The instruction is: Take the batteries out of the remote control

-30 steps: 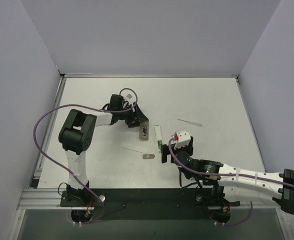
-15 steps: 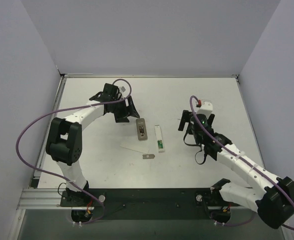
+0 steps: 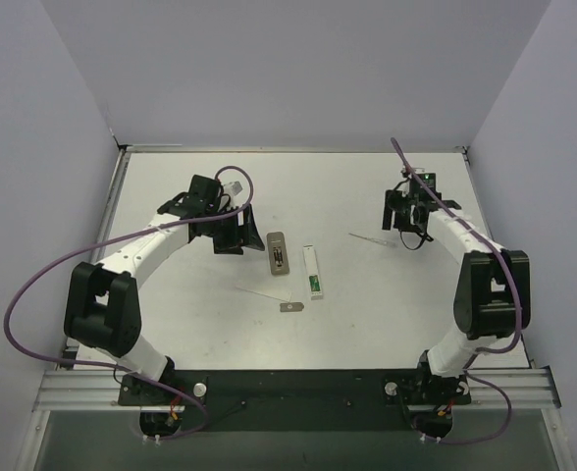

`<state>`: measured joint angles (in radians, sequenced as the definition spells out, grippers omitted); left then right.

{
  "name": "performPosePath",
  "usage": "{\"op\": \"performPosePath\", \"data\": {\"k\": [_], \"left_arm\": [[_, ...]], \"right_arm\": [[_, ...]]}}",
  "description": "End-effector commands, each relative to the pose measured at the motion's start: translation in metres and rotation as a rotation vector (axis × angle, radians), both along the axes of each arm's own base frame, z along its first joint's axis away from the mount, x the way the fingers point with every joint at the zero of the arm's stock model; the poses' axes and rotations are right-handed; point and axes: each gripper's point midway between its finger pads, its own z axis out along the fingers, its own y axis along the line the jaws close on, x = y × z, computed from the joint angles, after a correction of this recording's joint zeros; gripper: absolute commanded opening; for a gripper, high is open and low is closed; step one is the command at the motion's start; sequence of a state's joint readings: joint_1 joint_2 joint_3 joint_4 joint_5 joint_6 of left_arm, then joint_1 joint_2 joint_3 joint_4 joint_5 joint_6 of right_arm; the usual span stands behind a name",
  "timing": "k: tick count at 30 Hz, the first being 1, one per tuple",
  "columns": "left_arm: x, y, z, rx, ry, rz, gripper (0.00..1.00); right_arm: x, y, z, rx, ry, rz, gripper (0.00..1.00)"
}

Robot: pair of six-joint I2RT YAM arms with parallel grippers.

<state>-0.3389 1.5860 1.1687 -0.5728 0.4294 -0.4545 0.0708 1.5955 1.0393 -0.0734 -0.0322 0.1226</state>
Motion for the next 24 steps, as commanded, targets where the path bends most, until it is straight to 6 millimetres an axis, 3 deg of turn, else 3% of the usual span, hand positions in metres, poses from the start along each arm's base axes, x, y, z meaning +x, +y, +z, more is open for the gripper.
{"op": "performPosePath", "data": {"k": [1,15,19,24], "left_arm": [[0.001,-0.006,0.012,-0.036,-0.043,-0.041,0.79],[-0.001,-0.004,0.009,-0.03,-0.022,-0.034,0.79],[0.0,-0.005,0.009,-0.033,-0.025,-0.035,0.79],[0.0,-0.005,0.009,-0.034,-0.023,-0.035,0.79]], "right_arm": [[0.008,0.018,-0.01,0.061,0.109,0.211,0.63],[-0.013,0.031,-0.048,0.174,0.265,0.35,0.58],[-0.019,0.024,-0.06,0.143,0.298,0.322,0.57],[-0.019,0.024,-0.063,0.119,0.302,0.326,0.49]]}}
